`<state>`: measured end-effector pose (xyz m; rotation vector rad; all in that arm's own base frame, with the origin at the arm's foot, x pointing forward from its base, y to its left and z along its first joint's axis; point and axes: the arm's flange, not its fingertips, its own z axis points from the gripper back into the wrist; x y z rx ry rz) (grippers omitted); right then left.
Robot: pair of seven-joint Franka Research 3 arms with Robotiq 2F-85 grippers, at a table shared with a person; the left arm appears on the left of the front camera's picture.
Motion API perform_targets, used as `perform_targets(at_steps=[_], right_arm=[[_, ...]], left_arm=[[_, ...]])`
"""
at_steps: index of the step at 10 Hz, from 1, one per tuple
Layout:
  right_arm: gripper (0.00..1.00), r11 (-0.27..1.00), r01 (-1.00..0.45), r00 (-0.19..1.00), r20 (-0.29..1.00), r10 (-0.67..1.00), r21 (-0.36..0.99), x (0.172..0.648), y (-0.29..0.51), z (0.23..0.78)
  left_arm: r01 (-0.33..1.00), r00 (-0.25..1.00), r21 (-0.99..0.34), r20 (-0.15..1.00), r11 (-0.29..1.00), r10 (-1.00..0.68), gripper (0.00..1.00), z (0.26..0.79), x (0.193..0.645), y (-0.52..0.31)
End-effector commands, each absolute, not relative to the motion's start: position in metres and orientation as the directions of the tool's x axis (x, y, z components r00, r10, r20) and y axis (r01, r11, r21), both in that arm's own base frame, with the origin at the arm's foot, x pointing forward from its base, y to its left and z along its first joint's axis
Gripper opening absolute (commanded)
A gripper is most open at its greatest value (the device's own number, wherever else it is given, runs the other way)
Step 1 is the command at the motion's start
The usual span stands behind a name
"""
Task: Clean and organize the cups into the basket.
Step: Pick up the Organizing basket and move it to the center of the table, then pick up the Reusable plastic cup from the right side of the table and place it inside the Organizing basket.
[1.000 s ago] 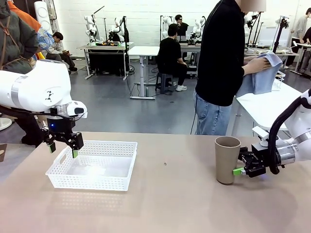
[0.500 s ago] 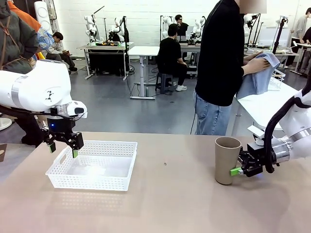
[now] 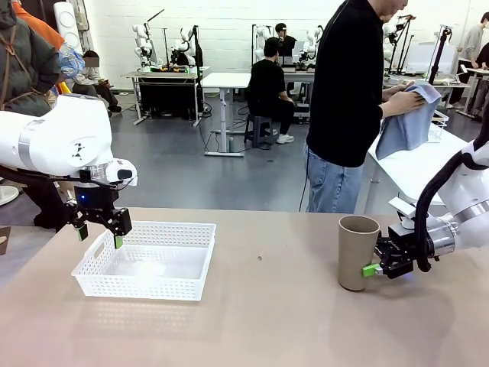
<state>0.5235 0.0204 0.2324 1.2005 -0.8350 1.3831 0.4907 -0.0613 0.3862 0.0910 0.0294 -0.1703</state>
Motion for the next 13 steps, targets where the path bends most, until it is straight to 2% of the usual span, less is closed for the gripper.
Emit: perform_targets(at_steps=[1,9,13], right_arm=[[1.0,-0.205,-0.97,0.071,0.96,0.271,0.13,0.53,0.023,0.232],[1.0,-0.246,-0.96,0.062,0.955,0.29,0.137,0.533,0.038,0.233],[1.0,-0.31,-0.935,0.077,0.952,0.295,0.171,0.527,0.049,0.231]], left_arm=[[0.15,0.988,0.07,-0.045,0.986,-0.147,1.0,0.387,0.493,-0.063],[0.123,0.988,0.048,-0.095,0.991,-0.118,1.0,0.368,0.503,-0.056],[0.126,0.986,0.043,-0.117,0.991,-0.12,1.0,0.36,0.506,-0.054]])
